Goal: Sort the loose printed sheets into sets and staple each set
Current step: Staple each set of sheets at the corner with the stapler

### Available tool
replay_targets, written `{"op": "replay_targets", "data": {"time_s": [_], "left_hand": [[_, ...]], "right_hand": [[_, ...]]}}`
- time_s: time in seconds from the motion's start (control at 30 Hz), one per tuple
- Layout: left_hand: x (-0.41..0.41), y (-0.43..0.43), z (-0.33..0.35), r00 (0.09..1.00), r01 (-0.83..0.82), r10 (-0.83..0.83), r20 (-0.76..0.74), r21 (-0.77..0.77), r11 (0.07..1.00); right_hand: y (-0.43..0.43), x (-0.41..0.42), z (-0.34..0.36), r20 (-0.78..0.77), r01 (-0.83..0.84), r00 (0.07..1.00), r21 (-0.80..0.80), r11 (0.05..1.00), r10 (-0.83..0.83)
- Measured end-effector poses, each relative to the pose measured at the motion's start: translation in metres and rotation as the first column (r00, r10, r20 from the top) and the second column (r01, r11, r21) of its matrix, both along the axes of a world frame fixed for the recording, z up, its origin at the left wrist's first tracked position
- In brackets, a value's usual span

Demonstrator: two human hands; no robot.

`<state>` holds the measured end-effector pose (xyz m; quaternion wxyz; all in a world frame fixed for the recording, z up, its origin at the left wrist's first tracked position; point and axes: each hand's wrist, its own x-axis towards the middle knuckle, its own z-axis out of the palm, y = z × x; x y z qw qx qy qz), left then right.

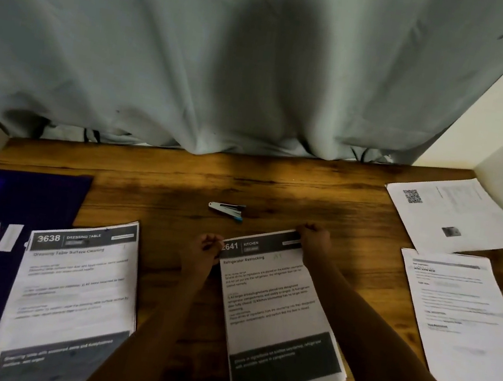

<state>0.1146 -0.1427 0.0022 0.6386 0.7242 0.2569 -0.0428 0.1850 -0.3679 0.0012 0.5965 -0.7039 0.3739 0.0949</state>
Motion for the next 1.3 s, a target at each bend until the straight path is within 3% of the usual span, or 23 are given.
{"op": "replay_targets", "data": {"time_s": [0.23, 0.53, 0.63, 0.73, 0.83, 0.97, 1.07, 1.17, 1.3], "left_hand": [[0.0, 0.007, -0.003, 0.999, -0.035, 0.035, -0.018, -0.01, 0.999], [0.009, 0.019, -0.014, 0.996, 0.065, -0.065, -0.062, -0.006, 0.998], [0.013, 0.022, -0.017, 0.993, 0.091, -0.09, -0.081, 0.004, 0.996], [0.014, 0.022, -0.019, 0.993, 0.057, -0.063, -0.097, -0.069, 0.996], [0.014, 0.021, -0.018, 0.994, 0.017, -0.033, -0.106, -0.146, 0.989], [0.015, 0.022, -0.017, 0.995, 0.022, -0.039, -0.093, -0.18, 0.983], [0.016, 0.024, -0.019, 0.994, 0.036, -0.052, -0.092, -0.168, 0.985], [0.015, 0.024, -0.019, 0.994, 0.033, -0.052, -0.095, -0.189, 0.981], [0.015, 0.026, -0.017, 0.992, 0.044, -0.069, -0.104, -0.223, 0.974]], "right_hand": [[-0.005, -0.004, 0.0, 0.146, -0.153, 0.977, -0.025, 0.988, 0.155], [0.006, -0.002, 0.011, 0.109, -0.279, 0.929, -0.424, 0.862, 0.354], [0.022, 0.006, 0.017, 0.104, -0.371, 0.844, -0.594, 0.714, 0.526], [0.051, 0.022, 0.029, 0.036, -0.57, 0.647, -0.641, 0.514, 0.762], [0.085, 0.034, 0.036, -0.049, -0.713, 0.445, -0.624, 0.321, 0.894], [0.113, 0.042, 0.028, -0.278, -0.719, 0.249, -0.695, -0.016, 0.928], [0.121, 0.043, 0.021, -0.399, -0.683, 0.231, -0.716, -0.144, 0.888], [0.122, 0.041, 0.017, -0.413, -0.638, 0.277, -0.754, -0.155, 0.868], [0.11, 0.041, 0.012, -0.365, -0.684, 0.365, -0.729, -0.019, 0.856]]}}
